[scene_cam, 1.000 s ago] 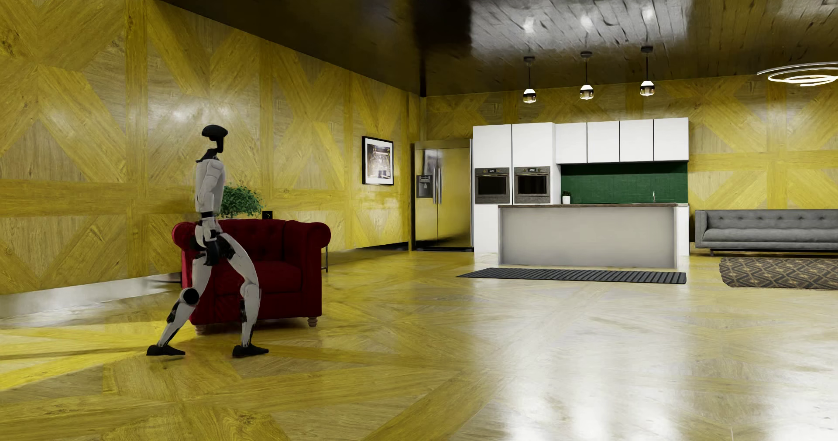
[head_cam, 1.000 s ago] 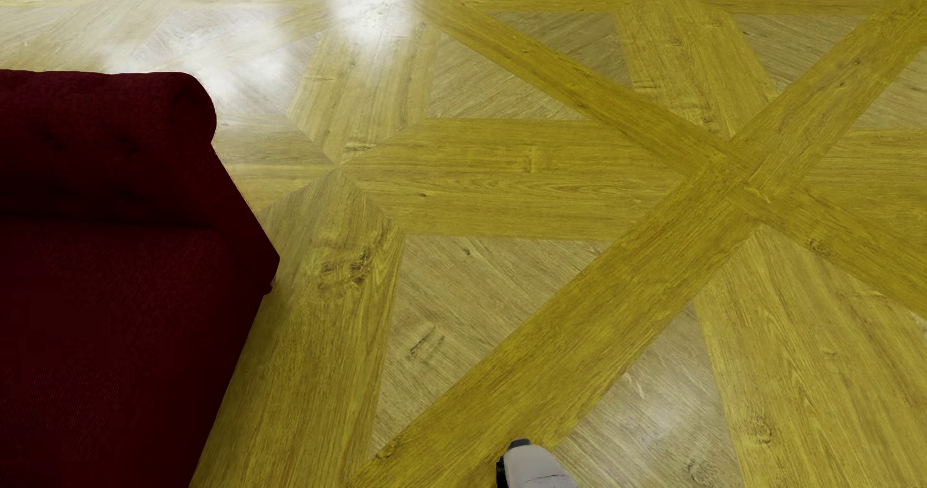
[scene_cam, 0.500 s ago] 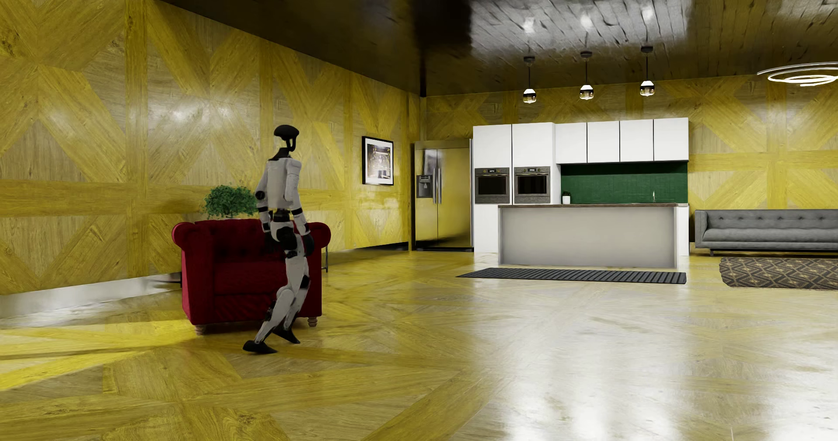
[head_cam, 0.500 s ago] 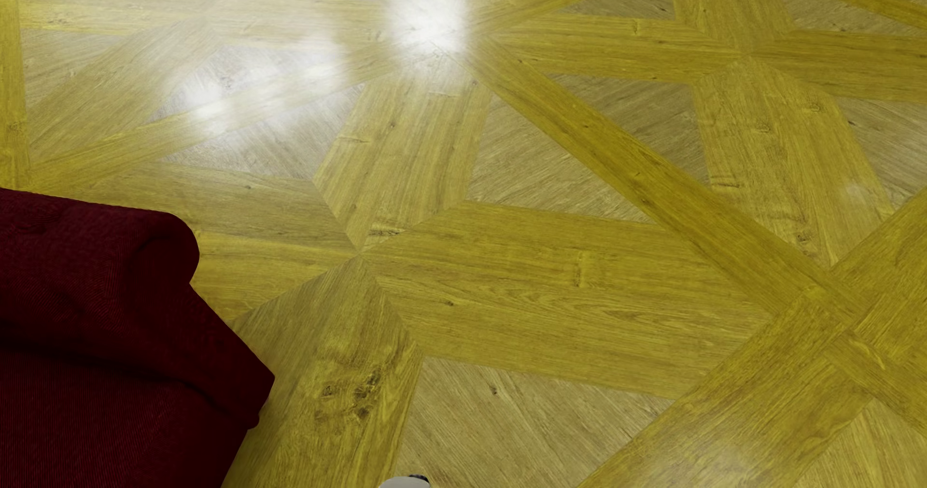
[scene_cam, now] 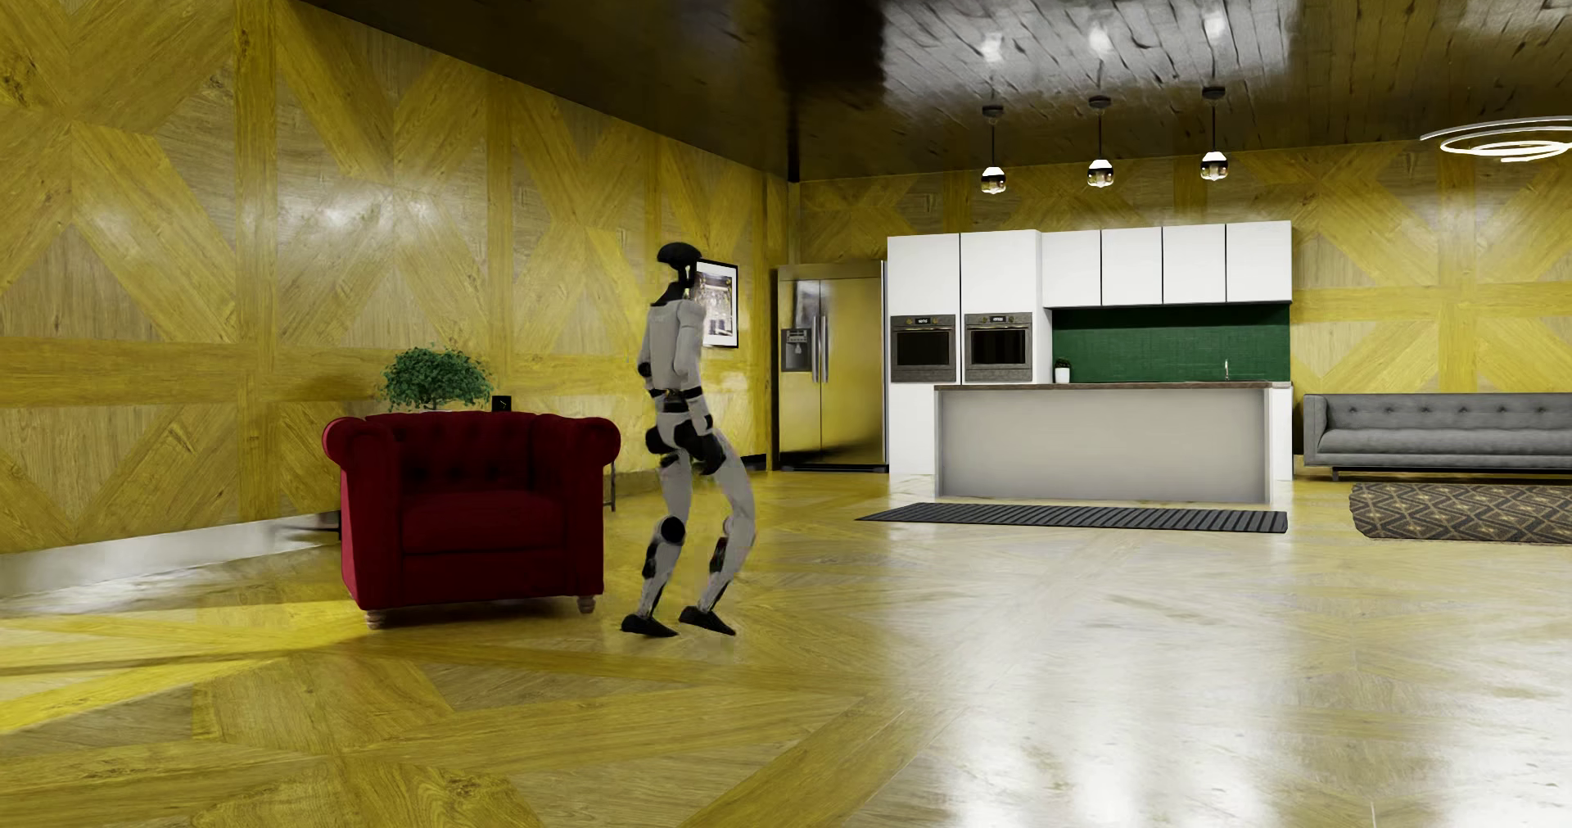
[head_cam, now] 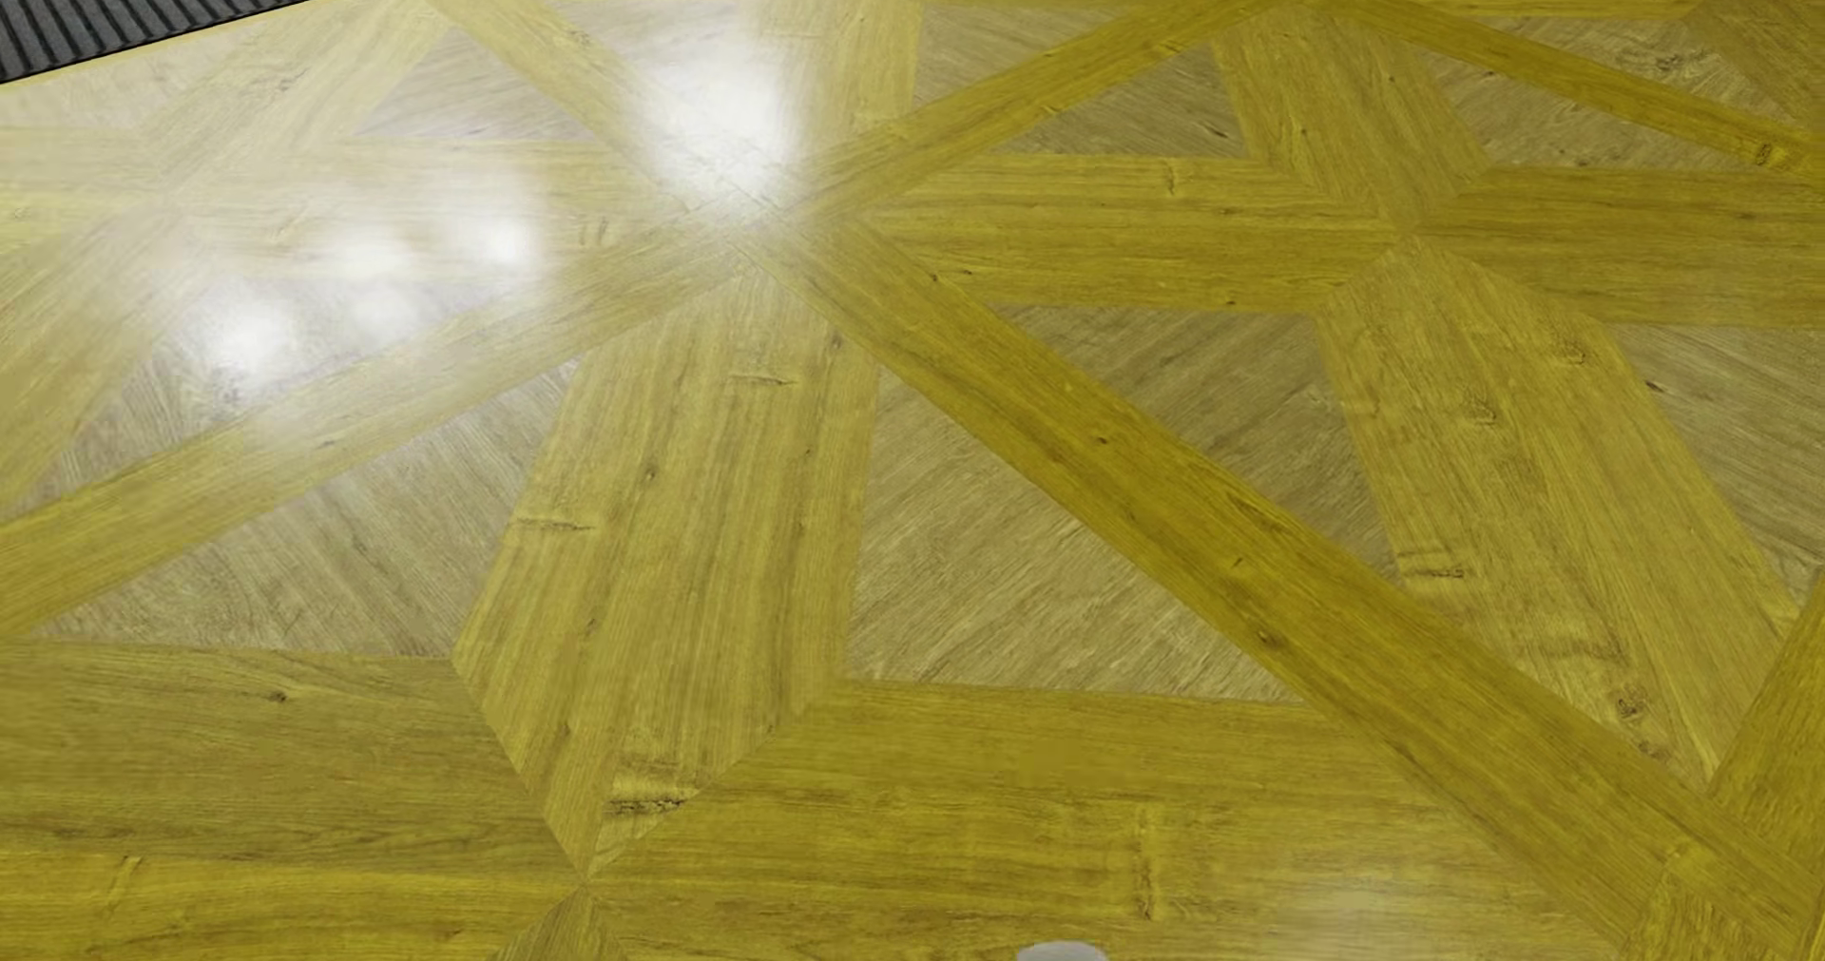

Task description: Walk towards the counter

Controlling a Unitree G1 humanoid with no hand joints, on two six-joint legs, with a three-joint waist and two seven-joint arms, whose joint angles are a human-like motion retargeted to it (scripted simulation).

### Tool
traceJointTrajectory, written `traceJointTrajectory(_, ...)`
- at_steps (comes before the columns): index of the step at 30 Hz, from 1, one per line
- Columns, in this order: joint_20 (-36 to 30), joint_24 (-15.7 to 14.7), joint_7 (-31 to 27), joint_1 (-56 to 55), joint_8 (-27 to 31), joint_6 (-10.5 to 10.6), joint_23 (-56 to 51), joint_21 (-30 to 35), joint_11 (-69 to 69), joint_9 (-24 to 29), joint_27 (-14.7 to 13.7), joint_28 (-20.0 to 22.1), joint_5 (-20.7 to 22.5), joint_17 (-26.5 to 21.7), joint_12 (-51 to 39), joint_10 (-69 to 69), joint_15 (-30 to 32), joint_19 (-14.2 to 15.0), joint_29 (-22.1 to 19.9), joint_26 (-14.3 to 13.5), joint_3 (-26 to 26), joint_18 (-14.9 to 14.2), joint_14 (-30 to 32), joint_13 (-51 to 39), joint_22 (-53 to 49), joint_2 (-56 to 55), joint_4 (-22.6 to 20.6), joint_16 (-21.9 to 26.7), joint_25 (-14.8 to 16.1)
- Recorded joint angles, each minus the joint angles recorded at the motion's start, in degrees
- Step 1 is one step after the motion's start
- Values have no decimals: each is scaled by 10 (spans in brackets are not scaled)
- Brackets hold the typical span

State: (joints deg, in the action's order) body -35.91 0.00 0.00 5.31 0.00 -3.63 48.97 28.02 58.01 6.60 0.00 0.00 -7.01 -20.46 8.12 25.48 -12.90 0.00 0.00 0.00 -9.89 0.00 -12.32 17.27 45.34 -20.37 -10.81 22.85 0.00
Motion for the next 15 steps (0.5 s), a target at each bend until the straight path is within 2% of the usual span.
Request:
traceJointTrajectory(2, 35, 0, 0, 72, 0, 6, 17, -9, -196, -13, 0, 0, -3, 2, -36, -24, 55, 0, 0, 0, -27, 0, -79, 8, -12, -37, 11, 6, 0)
traceJointTrajectory(4, 56, 0, 0, 110, 0, 10, 35, -4, -290, -29, 0, 0, -5, 3, -56, -17, 77, 0, 0, 0, -44, 0, -83, 11, -26, -58, 19, 12, 0)
traceJointTrajectory(6, 71, 0, 0, 142, 0, 21, 57, 1, -225, -30, 0, 0, 14, 4, -41, 39, 66, 0, 0, 0, -63, 0, -10, 16, -39, -63, 45, 8, 0)
traceJointTrajectory(7, 83, 0, 0, 130, 0, 30, 72, 4, -182, -38, 0, 0, 25, 5, -24, 109, 80, 0, 0, 0, -67, 0, 60, 18, -31, -63, 60, -4, 0)
traceJointTrajectory(8, 87, 0, 0, 94, 0, 40, 86, -3, -143, -41, 0, 0, 41, 9, -8, 217, 72, 0, 0, 0, -63, 0, 139, 19, -13, -52, 77, -18, 0)
traceJointTrajectory(9, 73, 0, 0, 41, 0, 44, 93, -10, -127, -34, 0, 0, 58, 12, 4, 347, 46, 0, 0, 0, -49, 0, 182, 17, 3, -20, 86, -26, 0)
traceJointTrajectory(10, 55, 0, 0, -30, 0, 52, 94, -5, -137, -22, 0, 0, 74, 14, 9, 504, 19, 0, 0, 0, -34, 0, 173, 11, 12, 29, 99, -31, 0)
traceJointTrajectory(11, 26, 0, 0, -93, 0, 42, 82, 1, -163, -19, 0, 0, 68, 10, 13, 518, 14, 0, 0, 0, 1, 0, 182, 3, 23, 76, 89, -34, 0)
traceJointTrajectory(12, 6, 0, 0, -149, 0, 32, 68, 4, -190, -14, 0, 0, 64, 7, 20, 498, 10, 0, 0, 0, 37, 0, 199, -6, 36, 121, 80, -37, 0)
traceJointTrajectory(13, -2, 0, 0, -191, 0, 22, 48, 7, -220, -7, 0, 0, 60, 2, 33, 417, 5, 0, 0, 0, 70, 0, 235, -17, 50, 169, 72, -38, 0)
traceJointTrajectory(14, -4, 0, 0, -226, 0, 15, 26, 4, -247, -5, 0, 0, 57, -3, 47, 301, -1, 0, 0, 0, 95, 0, 282, -28, 61, 212, 66, -36, 0)
traceJointTrajectory(15, -6, 0, 0, -252, 0, 12, -1, -10, -267, -7, 0, 0, 57, -7, 58, 179, -7, 0, 0, 0, 113, 0, 293, -37, 70, 247, 64, -33, 0)
